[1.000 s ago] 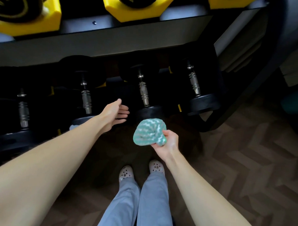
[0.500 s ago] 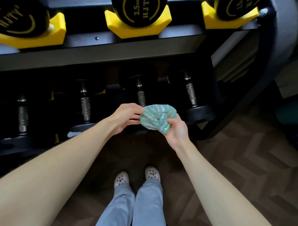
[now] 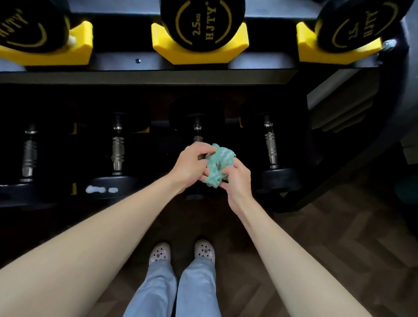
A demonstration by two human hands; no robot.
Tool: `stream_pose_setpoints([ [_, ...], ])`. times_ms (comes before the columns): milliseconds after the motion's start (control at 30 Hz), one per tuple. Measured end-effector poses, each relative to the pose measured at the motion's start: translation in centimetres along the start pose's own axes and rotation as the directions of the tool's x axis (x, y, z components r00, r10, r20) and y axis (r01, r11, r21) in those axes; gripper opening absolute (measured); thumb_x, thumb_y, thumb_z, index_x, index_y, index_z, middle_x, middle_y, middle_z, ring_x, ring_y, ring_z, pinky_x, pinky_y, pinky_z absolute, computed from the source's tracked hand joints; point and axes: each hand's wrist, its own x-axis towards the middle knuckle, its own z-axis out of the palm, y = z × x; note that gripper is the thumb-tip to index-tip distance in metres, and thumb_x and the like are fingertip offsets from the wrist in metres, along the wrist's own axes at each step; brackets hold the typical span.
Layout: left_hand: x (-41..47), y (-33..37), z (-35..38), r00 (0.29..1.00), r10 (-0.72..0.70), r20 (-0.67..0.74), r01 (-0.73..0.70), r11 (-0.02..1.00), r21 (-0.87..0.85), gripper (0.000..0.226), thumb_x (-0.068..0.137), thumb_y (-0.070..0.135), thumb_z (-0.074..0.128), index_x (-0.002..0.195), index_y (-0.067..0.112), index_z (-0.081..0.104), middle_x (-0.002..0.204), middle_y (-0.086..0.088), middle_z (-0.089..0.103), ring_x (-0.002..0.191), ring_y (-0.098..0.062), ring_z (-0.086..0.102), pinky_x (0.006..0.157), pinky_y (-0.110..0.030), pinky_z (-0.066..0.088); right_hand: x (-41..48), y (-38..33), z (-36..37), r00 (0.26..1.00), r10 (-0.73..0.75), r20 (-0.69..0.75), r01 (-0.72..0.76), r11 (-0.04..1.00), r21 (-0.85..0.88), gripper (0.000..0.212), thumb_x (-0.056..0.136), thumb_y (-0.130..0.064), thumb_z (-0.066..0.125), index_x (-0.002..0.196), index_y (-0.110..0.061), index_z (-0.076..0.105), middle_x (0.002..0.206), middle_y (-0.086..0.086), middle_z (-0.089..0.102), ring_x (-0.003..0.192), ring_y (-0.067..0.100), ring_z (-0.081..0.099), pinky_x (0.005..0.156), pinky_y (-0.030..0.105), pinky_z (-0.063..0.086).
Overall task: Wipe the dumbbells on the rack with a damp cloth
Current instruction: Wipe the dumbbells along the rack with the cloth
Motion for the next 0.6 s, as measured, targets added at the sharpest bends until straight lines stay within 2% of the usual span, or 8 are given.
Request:
stream_pose_setpoints([
  [67, 0.3, 0.3, 0.3, 0.999, 0.039, 0.034, -0.043, 0.991, 0.125, 0.045, 0.086, -0.005, 0.053, 0.128, 0.010, 0.054, 0.125, 0.007, 0.044, 0.075, -0.010, 0.057, 0.054, -0.019, 0.053, 0.8, -0.6, -1.0, 0.978, 0.165, 0.124, -0.198, 0.924, 0.328, 0.039, 0.086, -0.006, 0.038, 0.121, 0.000, 0.056, 0.115, 0.019, 0.062, 0.103, 0.035, 0.061, 0.084, 0.049, 0.053],
  [100, 0.6, 0.4, 0.5, 0.998, 0.053, 0.043, -0.061, 0.976, 0.211, 0.048, 0.084, -0.003, 0.057, 0.129, 0.013, 0.054, 0.124, 0.007, 0.042, 0.078, -0.010, 0.054, 0.056, -0.018, 0.050, 1.2, -0.9, -1.4, 0.964, 0.200, 0.177, -0.254, 0.891, 0.376, 0.041, 0.089, -0.012, 0.039, 0.125, 0.000, 0.053, 0.119, 0.020, 0.061, 0.106, 0.036, 0.060, 0.085, 0.050, 0.052],
  [200, 1.3, 0.6, 1.1, 0.997, 0.080, 0.006, -0.076, 0.925, 0.372, 0.051, 0.079, 0.006, 0.063, 0.127, 0.020, 0.052, 0.121, 0.002, 0.037, 0.091, -0.016, 0.052, 0.071, -0.023, 0.047, 2.2, -1.2, -1.4, 0.931, 0.224, 0.289, -0.312, 0.899, 0.308, 0.038, 0.094, -0.023, 0.048, 0.129, -0.009, 0.052, 0.119, 0.013, 0.063, 0.110, 0.028, 0.060, 0.086, 0.043, 0.053],
  [267, 1.8, 0.6, 1.3, 0.998, 0.064, -0.001, -0.061, 0.947, 0.317, 0.055, 0.074, 0.007, 0.069, 0.123, 0.016, 0.046, 0.119, -0.001, 0.037, 0.098, -0.020, 0.054, 0.080, -0.028, 0.052, 3.2, -1.1, -1.2, 0.931, 0.241, 0.276, -0.318, 0.904, 0.286, 0.038, 0.092, -0.013, 0.052, 0.130, -0.008, 0.050, 0.118, 0.012, 0.063, 0.106, 0.025, 0.062, 0.081, 0.039, 0.054],
  [333, 2.1, 0.4, 1.2, 1.000, 0.020, -0.001, -0.020, 0.982, 0.190, 0.062, 0.071, 0.007, 0.075, 0.123, 0.013, 0.043, 0.119, -0.001, 0.041, 0.093, -0.015, 0.057, 0.077, -0.024, 0.052, 4.6, -1.3, -1.4, 0.934, 0.261, 0.243, -0.333, 0.884, 0.329, 0.038, 0.091, -0.006, 0.051, 0.129, -0.006, 0.048, 0.120, 0.016, 0.061, 0.106, 0.029, 0.062, 0.083, 0.040, 0.054],
  [400, 2.5, -0.3, 0.6, 0.990, -0.014, -0.138, 0.025, 0.997, 0.078, 0.054, 0.075, 0.008, 0.073, 0.121, 0.011, 0.045, 0.113, -0.001, 0.048, 0.080, -0.009, 0.058, 0.072, -0.020, 0.051, 6.2, -1.6, -1.7, 0.950, 0.269, 0.161, -0.310, 0.882, 0.356, 0.035, 0.091, -0.004, 0.051, 0.126, -0.003, 0.049, 0.114, 0.017, 0.061, 0.101, 0.030, 0.063, 0.081, 0.040, 0.054],
  [500, 3.4, -2.5, -1.0, 0.896, -0.126, -0.426, 0.157, 0.987, 0.038, 0.031, 0.084, 0.007, 0.059, 0.113, 0.006, 0.051, 0.110, -0.012, 0.058, 0.092, -0.023, 0.060, 0.085, -0.039, 0.052, 8.5, -2.4, -1.7, 0.986, 0.164, -0.009, -0.163, 0.983, 0.082, 0.033, 0.089, 0.002, 0.053, 0.120, -0.009, 0.050, 0.101, 0.010, 0.062, 0.086, 0.023, 0.063, 0.074, 0.036, 0.054],
  [600, 4.2, -4.8, -2.3, 0.848, -0.366, -0.383, 0.453, 0.876, 0.166, 0.027, 0.088, 0.009, 0.051, 0.113, 0.000, 0.057, 0.114, -0.020, 0.060, 0.105, -0.035, 0.058, 0.089, -0.039, 0.051, 10.6, -3.0, -1.4, 0.999, -0.022, -0.043, 0.009, 0.962, -0.274, 0.046, 0.086, 0.007, 0.053, 0.129, -0.009, 0.049, 0.106, 0.006, 0.060, 0.099, 0.025, 0.061, 0.077, 0.034, 0.051],
])
